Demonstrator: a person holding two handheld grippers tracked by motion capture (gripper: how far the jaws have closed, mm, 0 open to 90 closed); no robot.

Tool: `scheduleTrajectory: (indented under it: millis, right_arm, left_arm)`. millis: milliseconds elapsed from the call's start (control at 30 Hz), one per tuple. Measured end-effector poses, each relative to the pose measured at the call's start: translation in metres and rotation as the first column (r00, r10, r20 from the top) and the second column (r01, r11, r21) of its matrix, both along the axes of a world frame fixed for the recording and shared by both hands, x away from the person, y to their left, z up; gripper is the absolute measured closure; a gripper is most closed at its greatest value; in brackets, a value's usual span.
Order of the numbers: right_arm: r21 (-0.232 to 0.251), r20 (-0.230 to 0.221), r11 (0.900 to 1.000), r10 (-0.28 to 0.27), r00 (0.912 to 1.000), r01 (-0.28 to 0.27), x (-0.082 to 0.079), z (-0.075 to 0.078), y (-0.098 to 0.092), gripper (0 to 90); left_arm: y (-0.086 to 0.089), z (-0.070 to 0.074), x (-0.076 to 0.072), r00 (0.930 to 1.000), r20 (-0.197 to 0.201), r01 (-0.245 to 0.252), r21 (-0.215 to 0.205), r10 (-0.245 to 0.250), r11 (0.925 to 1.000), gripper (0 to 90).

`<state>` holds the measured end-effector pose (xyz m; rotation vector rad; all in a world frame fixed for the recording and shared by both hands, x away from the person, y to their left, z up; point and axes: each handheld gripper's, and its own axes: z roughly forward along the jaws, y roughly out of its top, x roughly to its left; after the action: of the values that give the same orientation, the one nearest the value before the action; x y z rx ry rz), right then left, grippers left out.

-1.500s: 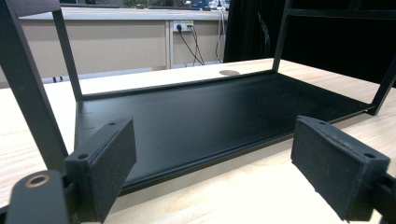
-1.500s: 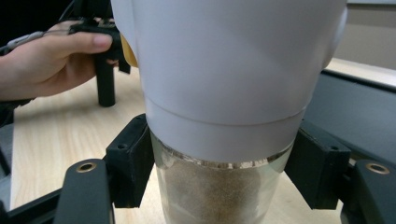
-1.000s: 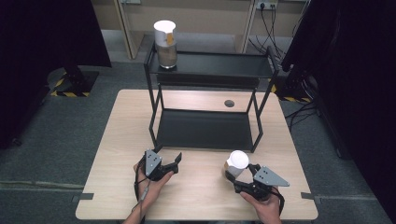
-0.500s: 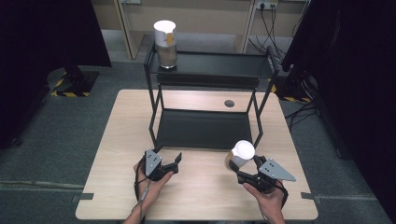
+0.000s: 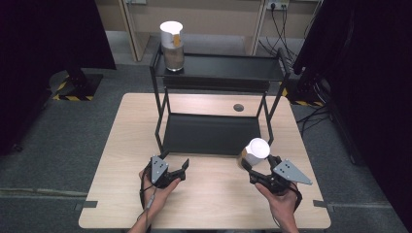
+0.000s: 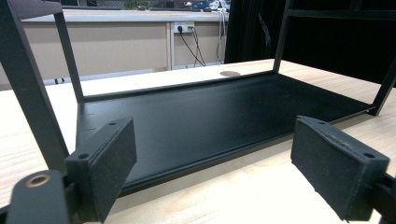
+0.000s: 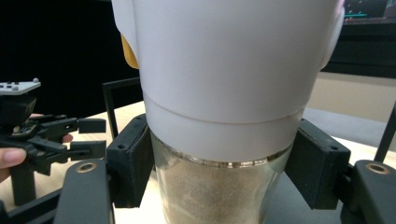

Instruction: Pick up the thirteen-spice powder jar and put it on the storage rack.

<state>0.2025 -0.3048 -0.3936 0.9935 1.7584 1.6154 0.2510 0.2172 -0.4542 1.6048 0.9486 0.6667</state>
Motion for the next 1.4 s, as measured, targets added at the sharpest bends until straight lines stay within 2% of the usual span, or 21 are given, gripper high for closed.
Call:
scheduleTrajectory:
  millis: [300, 800, 1400]
  right_arm:
    - [0.012, 0.031, 1.0, -0.027, 0.9991, 0.026, 0.004, 0.008, 0.004, 31.2]
    - [0.025, 0.055, 0.999, -0.048, 0.9973, 0.047, 0.011, 0.018, 0.009, 31.2]
    - [0.042, 0.098, 0.996, -0.083, 0.9917, 0.08, 0.023, 0.039, 0.012, 31.1]
  left_arm:
    - [0.0, 0.0, 0.0, 1.0, 0.002, 0.0, 0.002, 0.0, 1.0, 13.6]
    - [0.0, 0.0, 0.0, 1.0, 0.001, 0.0, 0.001, 0.0, 1.0, 13.6]
    - [0.0, 0.0, 0.0, 1.0, 0.002, -0.001, -0.001, 0.001, 1.0, 13.6]
